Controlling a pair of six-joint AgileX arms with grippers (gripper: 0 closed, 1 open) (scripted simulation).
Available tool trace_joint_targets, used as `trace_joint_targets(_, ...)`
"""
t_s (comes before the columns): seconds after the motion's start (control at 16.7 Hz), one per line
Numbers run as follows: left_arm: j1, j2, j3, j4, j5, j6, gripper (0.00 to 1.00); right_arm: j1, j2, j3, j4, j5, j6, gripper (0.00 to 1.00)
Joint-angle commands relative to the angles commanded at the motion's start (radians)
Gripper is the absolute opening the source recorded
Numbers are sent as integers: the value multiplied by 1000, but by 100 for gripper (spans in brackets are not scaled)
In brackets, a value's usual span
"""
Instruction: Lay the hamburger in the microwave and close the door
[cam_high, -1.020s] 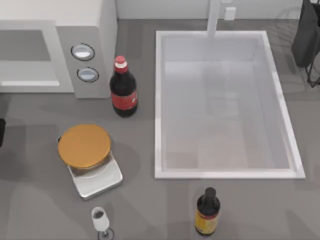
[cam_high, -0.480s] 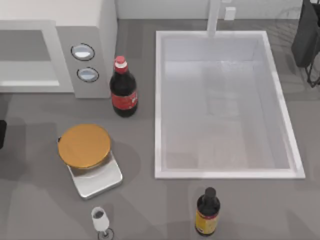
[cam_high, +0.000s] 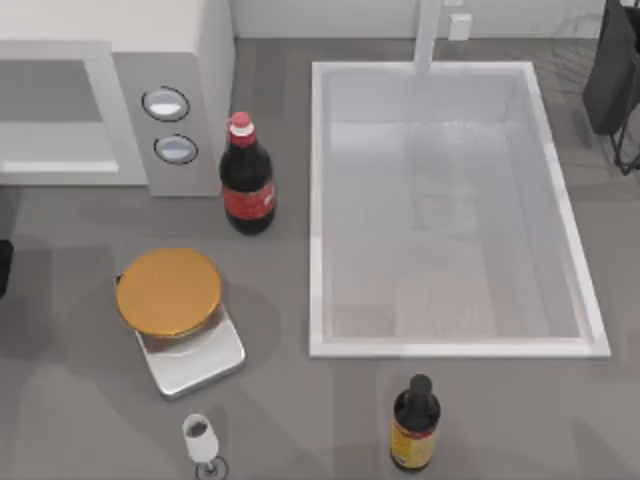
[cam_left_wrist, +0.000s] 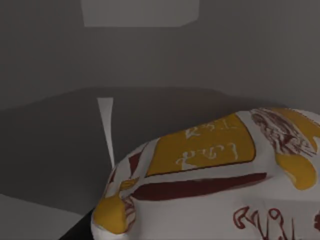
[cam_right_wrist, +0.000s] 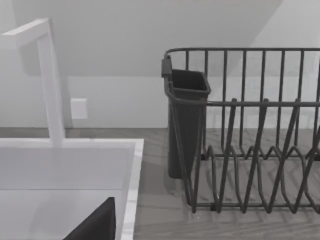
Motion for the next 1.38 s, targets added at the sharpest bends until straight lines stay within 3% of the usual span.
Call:
trace_joint_targets(0.36, 0, 0, 0, 0, 0, 0, 2, 0, 0, 0, 0, 0, 0, 100)
trace_joint_targets(0.84, 0, 0, 0, 0, 0, 0, 0, 0, 0, 0, 0, 0, 0, 100)
trace_joint_targets(0.9, -56, -75, -10, -59, -2, 6, 0, 0, 0, 0, 0, 0, 0, 100)
trace_joint_targets(1.38, -4, -152, 44, -257, -3, 3, 0, 0, 0, 0, 0, 0, 0, 100)
